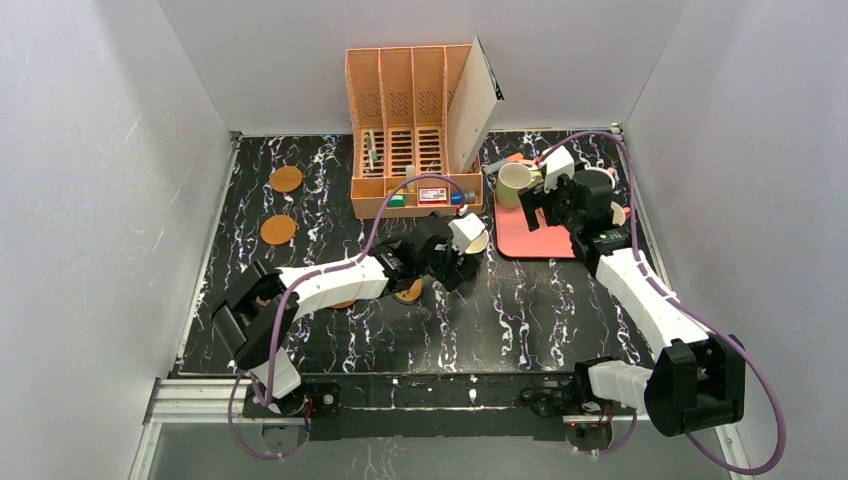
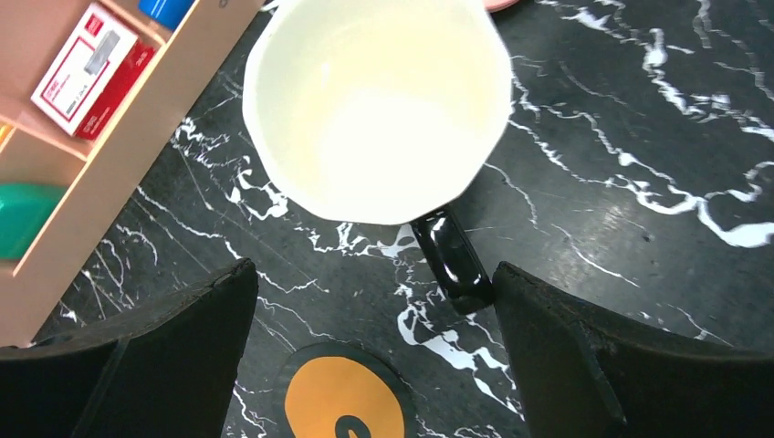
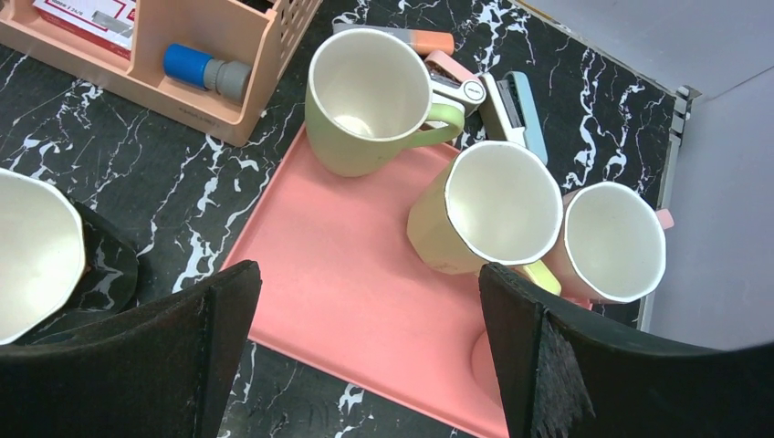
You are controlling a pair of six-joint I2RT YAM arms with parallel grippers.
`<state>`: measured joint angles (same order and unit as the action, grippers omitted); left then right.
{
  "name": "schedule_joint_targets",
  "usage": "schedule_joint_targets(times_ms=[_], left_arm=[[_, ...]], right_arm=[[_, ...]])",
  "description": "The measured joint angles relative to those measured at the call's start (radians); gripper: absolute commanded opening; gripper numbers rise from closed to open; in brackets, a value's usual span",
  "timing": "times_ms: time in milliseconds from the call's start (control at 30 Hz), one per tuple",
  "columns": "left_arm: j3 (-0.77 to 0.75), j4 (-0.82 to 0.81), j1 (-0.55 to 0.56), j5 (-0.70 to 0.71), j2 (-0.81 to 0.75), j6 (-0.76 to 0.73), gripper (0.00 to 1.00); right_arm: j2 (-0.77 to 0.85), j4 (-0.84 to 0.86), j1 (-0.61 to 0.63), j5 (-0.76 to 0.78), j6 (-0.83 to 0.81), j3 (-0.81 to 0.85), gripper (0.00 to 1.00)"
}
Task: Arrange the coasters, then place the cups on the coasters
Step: Pick up the cup at the center of the board.
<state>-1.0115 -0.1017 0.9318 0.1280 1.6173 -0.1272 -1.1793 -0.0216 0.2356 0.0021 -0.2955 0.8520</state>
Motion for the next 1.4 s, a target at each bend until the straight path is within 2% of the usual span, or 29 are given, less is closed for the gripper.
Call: schedule_joint_targets(times_ms=[133,300,433,600,733,900,1033,1133,1300,1400], left_arm=[[-0.001,-0.014,0.000,0.071,0.031,0.010,0.89],[0.001,-0.052,0.000,0.152,0.027,0.004,0.89],[0.002,-0.066,-0.010,0.163,0.022,-0.006,0.89],[-0.014,-0.033,-0.027,0.103,0.023,-0.035,0.88],[-0.064,0.002,-0.044,0.028,0.036,-0.048,0.80],[-0.091,0.007,-0.072,-0.056,0.050,-0.047,0.77],[-0.103,0.016,-0.090,-0.093,0.069,-0.045,0.75],[-0.104,0.021,-0.099,-0.115,0.083,-0.043,0.67],[-0.104,0.025,-0.109,-0.152,0.106,-0.036,0.66],[-0.104,0.025,-0.112,-0.161,0.113,-0.034,0.60]], right_arm=[[0.000,0.003,0.000,0.004,-0.003,0.000,0.98],[0.000,0.008,0.000,0.007,-0.005,-0.007,0.98],[-0.002,0.012,0.000,0.008,-0.008,-0.016,0.98],[-0.002,0.017,0.000,0.011,-0.011,-0.016,0.98],[-0.002,0.018,0.000,0.011,-0.018,-0.016,0.98],[-0.002,0.018,0.000,0.011,-0.021,-0.016,0.98],[-0.002,0.018,0.000,0.010,-0.021,-0.016,0.98],[-0.002,0.018,0.000,0.010,-0.022,-0.016,0.98],[-0.002,0.018,0.000,0.010,-0.022,-0.016,0.98],[-0.002,0.018,0.000,0.010,-0.022,-0.016,0.98]])
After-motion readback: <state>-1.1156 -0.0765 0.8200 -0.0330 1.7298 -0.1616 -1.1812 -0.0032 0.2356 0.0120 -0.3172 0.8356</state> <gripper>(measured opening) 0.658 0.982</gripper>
